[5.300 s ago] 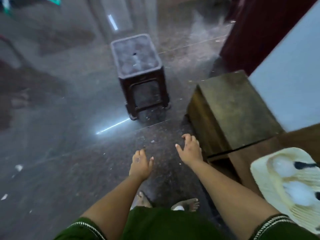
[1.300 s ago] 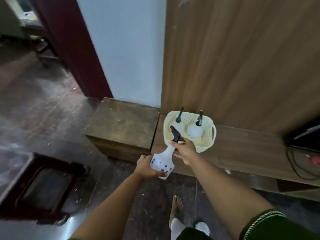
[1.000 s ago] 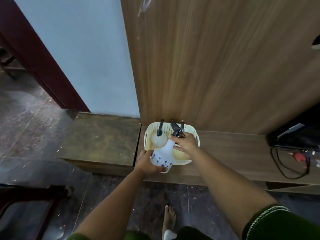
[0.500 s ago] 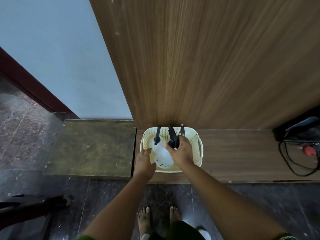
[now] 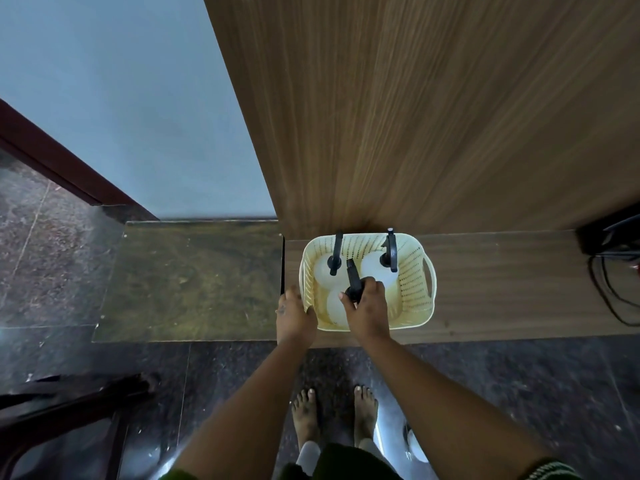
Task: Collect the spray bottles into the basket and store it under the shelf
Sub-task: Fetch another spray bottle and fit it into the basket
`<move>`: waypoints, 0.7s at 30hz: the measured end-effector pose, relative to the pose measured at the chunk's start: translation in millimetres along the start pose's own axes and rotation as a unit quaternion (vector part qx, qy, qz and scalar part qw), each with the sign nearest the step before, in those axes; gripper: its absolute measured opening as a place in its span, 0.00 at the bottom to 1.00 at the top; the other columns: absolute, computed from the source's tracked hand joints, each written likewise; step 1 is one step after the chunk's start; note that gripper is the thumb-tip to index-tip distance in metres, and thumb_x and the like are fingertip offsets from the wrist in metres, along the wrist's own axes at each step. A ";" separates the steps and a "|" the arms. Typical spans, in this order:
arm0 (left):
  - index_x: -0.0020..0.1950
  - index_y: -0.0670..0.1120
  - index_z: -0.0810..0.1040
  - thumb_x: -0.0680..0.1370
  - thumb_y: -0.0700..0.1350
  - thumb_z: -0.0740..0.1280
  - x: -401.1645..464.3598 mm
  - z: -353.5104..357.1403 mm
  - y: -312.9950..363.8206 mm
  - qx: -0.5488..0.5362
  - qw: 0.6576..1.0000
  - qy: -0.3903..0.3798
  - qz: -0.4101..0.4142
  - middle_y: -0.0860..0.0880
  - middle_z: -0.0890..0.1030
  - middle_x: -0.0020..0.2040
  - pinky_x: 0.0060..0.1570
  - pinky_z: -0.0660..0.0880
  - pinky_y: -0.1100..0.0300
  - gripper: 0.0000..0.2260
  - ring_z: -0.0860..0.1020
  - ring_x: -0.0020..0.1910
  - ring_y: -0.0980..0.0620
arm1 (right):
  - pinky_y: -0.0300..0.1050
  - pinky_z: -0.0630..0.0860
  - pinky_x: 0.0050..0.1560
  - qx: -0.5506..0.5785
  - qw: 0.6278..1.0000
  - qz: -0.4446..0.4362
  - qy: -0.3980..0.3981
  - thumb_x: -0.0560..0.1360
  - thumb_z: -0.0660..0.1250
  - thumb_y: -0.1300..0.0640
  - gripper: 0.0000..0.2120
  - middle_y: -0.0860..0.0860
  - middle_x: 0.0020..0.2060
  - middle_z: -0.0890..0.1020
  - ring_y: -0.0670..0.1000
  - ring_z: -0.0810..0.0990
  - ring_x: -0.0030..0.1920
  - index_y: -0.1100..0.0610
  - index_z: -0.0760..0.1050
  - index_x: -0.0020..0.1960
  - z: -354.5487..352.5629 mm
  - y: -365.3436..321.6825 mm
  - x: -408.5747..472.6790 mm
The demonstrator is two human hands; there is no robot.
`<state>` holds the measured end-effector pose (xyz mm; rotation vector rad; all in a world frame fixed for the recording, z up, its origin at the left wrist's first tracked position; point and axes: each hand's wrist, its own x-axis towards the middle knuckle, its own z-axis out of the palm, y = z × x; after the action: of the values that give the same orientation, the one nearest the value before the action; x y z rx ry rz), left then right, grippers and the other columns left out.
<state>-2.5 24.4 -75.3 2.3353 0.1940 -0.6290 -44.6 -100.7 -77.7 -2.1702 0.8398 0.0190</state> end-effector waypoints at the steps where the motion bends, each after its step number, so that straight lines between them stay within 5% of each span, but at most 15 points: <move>1: 0.63 0.44 0.69 0.76 0.37 0.63 1.6 0.3 -2.1 0.001 1.000 -0.002 -0.006 0.44 0.72 0.63 0.61 0.70 0.51 0.16 0.73 0.61 0.44 | 0.41 0.72 0.43 -0.003 1.000 0.004 -0.006 0.73 0.70 0.54 0.16 0.57 0.52 0.72 0.56 0.78 0.45 0.62 0.70 0.54 3.2 1.7 -1.0; 17: 0.66 0.45 0.66 0.74 0.34 0.63 5.5 5.9 -13.7 0.025 0.999 -0.012 0.028 0.45 0.68 0.65 0.60 0.71 0.53 0.21 0.71 0.63 0.44 | 0.42 0.72 0.41 -0.012 0.999 0.042 -0.019 0.74 0.69 0.54 0.15 0.58 0.51 0.73 0.57 0.78 0.46 0.61 0.68 0.55 22.7 6.7 -2.6; 21: 0.66 0.45 0.67 0.71 0.37 0.67 9.3 3.6 -11.3 0.084 0.988 0.070 0.107 0.44 0.67 0.62 0.60 0.71 0.53 0.24 0.67 0.62 0.44 | 0.42 0.71 0.41 -0.020 0.999 0.046 -0.017 0.75 0.68 0.54 0.15 0.57 0.51 0.73 0.57 0.78 0.45 0.61 0.68 0.53 23.2 4.4 -1.4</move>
<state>0.8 30.1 -88.9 2.5214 -0.0495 -0.3872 -42.4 -86.1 -96.2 -2.1613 0.9263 0.1188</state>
